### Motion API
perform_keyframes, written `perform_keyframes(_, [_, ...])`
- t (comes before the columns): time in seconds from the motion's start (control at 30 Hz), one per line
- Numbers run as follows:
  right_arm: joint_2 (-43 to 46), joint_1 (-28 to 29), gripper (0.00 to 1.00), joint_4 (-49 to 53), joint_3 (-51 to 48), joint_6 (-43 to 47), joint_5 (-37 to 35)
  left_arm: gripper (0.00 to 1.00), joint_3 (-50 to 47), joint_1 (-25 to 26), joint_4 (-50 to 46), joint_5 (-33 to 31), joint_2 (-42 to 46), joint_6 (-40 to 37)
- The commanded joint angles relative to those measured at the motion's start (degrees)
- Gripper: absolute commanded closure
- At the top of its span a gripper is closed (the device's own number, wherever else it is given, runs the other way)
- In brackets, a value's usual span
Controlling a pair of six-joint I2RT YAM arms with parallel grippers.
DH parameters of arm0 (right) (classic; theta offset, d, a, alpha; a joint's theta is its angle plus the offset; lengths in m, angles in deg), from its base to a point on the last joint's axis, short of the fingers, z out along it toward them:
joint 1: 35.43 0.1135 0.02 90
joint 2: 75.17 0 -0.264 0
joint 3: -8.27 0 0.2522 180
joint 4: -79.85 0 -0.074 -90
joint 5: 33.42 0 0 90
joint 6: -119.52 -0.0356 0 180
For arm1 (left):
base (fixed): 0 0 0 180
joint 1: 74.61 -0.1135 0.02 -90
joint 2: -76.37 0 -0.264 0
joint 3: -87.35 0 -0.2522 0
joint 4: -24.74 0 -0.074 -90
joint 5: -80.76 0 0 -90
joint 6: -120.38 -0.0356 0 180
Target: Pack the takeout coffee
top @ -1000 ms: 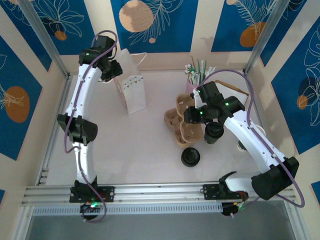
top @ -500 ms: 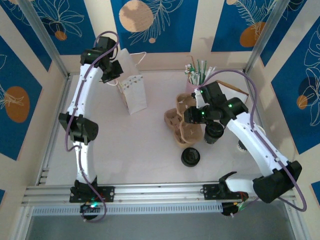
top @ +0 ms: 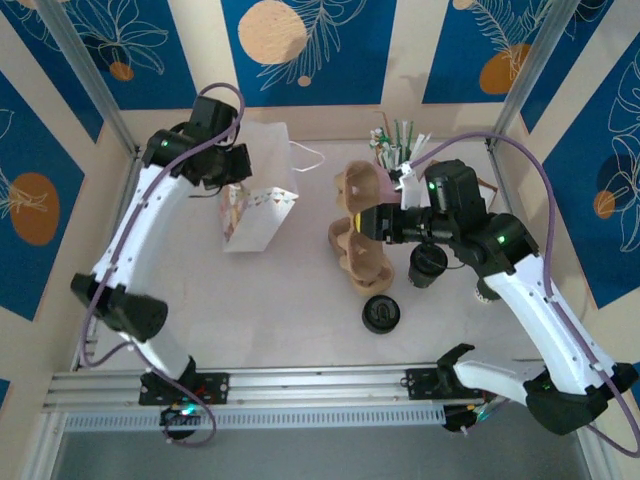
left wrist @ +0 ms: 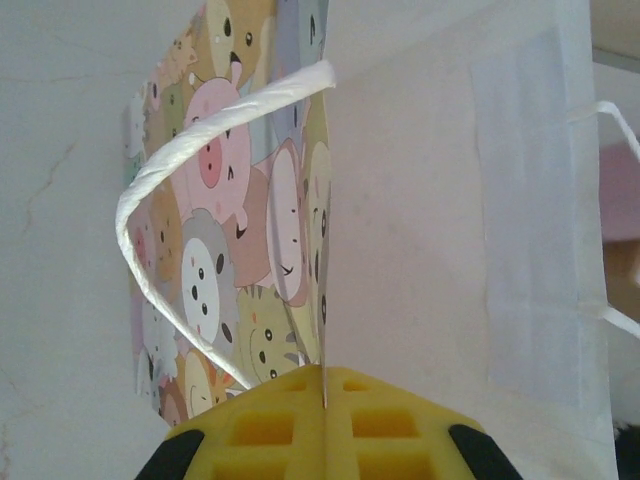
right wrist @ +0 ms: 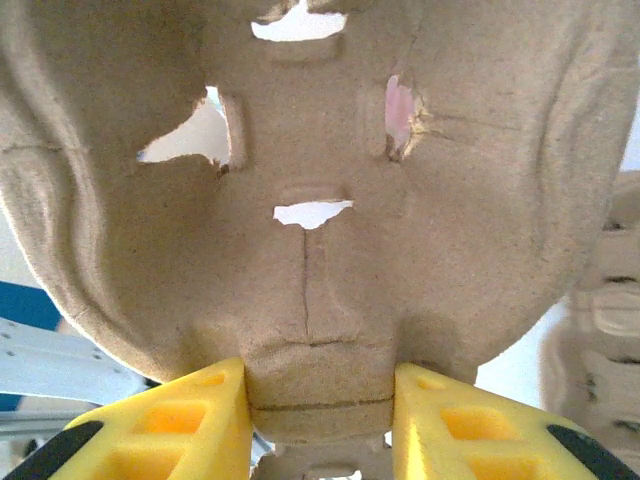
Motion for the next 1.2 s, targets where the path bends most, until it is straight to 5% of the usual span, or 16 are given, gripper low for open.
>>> perform_keyframes(0.0, [0.32,1.57,0.63,-4.55,2.08,-6.25,2.43,1.0,-5.29,3.16,6.02,-1.81,5.02,1.29])
perform_keyframes(0.23, [-1.66,4.8,0.64,-11.42,3.7,-13.79,-1.36,1.0,-16.12,10.04,12.35,-4.58,13.66,4.43])
perform_keyframes(0.63, [-9.65,11.08,0.63,-16.79,10.56,-15.96,-12.06,1.0,-26.62,14.67,18.69,-5.02,20.24,8.52])
perform_keyframes(1.17, [-20.89,13.12,0.64,-8.86,18.52,-12.7,-22.04,1.0,-33.1,17.58,23.68,-4.83,25.34,8.06])
